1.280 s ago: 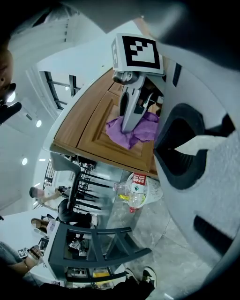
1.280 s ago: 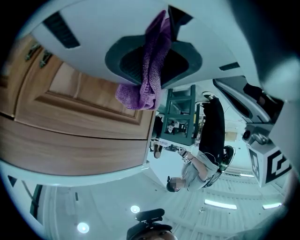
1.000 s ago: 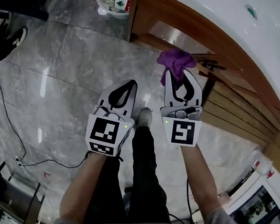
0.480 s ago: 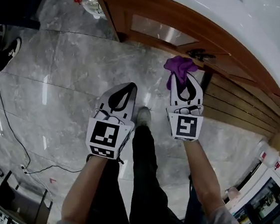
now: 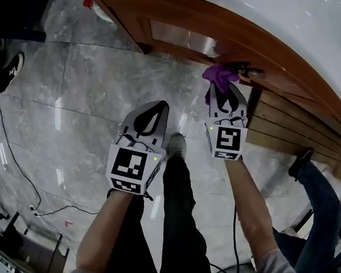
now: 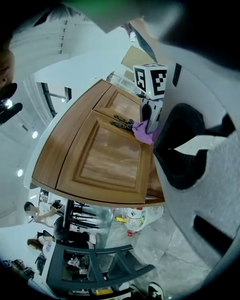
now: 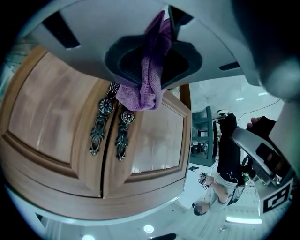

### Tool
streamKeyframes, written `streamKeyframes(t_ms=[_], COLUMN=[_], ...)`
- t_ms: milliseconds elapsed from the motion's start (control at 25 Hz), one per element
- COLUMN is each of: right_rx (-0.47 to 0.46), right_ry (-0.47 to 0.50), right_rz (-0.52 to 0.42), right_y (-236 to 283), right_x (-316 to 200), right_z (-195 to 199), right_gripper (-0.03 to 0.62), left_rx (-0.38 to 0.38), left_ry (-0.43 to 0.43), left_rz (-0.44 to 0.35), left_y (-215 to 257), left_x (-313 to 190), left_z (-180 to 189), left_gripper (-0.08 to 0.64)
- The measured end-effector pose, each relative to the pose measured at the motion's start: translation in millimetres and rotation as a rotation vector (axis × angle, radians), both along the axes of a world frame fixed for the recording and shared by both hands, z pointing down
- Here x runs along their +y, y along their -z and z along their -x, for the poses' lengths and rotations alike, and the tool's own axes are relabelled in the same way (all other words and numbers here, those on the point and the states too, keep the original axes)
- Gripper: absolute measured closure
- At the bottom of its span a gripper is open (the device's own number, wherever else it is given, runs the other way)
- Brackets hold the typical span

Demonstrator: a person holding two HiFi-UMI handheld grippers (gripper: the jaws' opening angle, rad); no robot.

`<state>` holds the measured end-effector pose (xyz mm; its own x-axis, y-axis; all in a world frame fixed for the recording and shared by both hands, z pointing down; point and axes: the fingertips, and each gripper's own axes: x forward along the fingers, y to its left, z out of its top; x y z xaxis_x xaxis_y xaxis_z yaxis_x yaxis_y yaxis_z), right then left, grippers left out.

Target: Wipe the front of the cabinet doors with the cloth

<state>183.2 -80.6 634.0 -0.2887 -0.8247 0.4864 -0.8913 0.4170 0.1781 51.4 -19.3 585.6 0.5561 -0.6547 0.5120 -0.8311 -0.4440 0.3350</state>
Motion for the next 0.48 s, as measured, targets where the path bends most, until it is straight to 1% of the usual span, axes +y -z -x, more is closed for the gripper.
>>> streamKeyframes(t_ms=[200, 480], right_rx=[0.023, 0.037], right_ry=[0.004, 0.01], right_rz=[0.016, 0.004], right_y=[-16.9, -22.0], right_x=[-8.6, -13.1], right_z=[-5.9, -6.3], right_gripper=[0.511, 0.511], left_rx=[-0.005, -0.009], left_ry=[-0.009, -0.008], left_rz=[0.001, 0.008], left_y=[-6.5, -15.9], left_x=[-3.7, -8.2], left_z=[-5.3, -3.1], left_gripper=[0.551, 0.551])
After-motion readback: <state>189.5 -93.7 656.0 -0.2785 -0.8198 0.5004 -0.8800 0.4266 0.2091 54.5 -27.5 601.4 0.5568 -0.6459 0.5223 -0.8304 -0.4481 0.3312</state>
